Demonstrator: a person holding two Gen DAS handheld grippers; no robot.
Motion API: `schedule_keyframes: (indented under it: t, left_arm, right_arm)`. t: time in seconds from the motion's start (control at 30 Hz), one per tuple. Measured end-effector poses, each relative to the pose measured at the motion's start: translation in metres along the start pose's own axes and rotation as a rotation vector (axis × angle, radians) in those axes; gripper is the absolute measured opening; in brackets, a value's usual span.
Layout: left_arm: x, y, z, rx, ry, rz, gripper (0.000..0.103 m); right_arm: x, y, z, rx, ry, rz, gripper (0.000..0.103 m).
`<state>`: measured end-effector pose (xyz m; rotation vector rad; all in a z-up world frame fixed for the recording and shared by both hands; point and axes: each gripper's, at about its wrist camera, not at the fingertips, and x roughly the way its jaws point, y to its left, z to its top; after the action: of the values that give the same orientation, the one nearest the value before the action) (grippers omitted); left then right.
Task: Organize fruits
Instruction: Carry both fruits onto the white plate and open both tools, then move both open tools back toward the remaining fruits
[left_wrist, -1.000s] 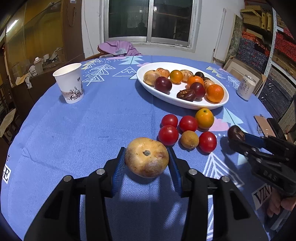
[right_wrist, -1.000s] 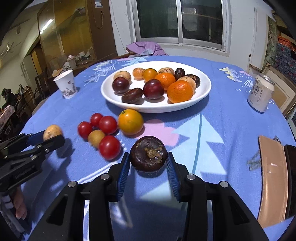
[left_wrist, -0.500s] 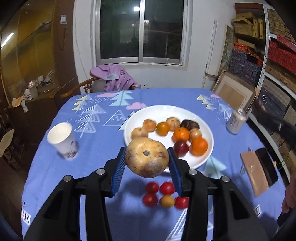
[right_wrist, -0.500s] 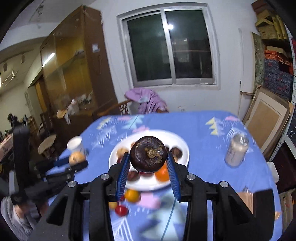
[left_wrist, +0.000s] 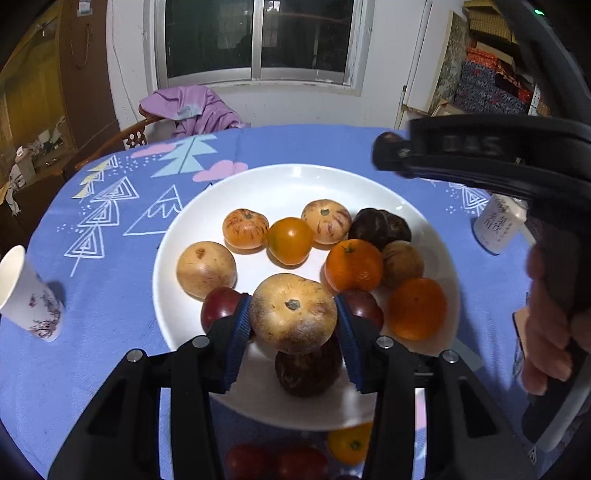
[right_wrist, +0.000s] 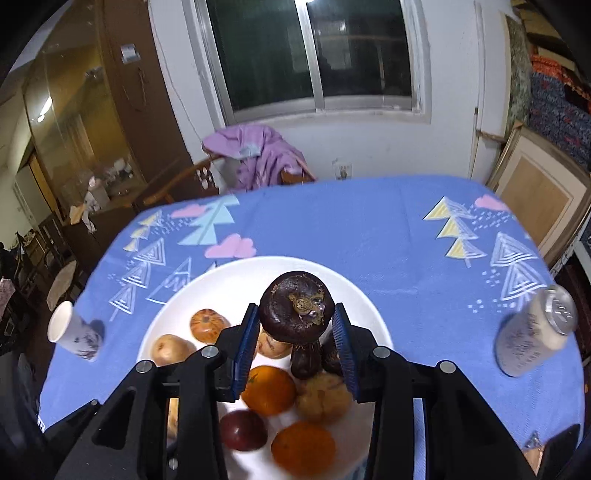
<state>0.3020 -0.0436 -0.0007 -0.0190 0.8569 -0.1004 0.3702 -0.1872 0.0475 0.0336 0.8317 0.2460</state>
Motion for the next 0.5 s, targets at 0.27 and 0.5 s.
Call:
schedule_keyframes:
  t: [0.27,0.5]
  left_arm:
    - [0.007,-0.002,0.005,0.01,-0.019,-0.024,0.055]
    - [-0.027,0.001,0.005,-0.006,-0.072,-0.026,0.068]
  right_arm:
    - [0.047,-0.004,0.002,0.027,0.111,0.003,0.042]
    - [-0.002,-0.005,0.0,0.039,0.029,0.019,0.049]
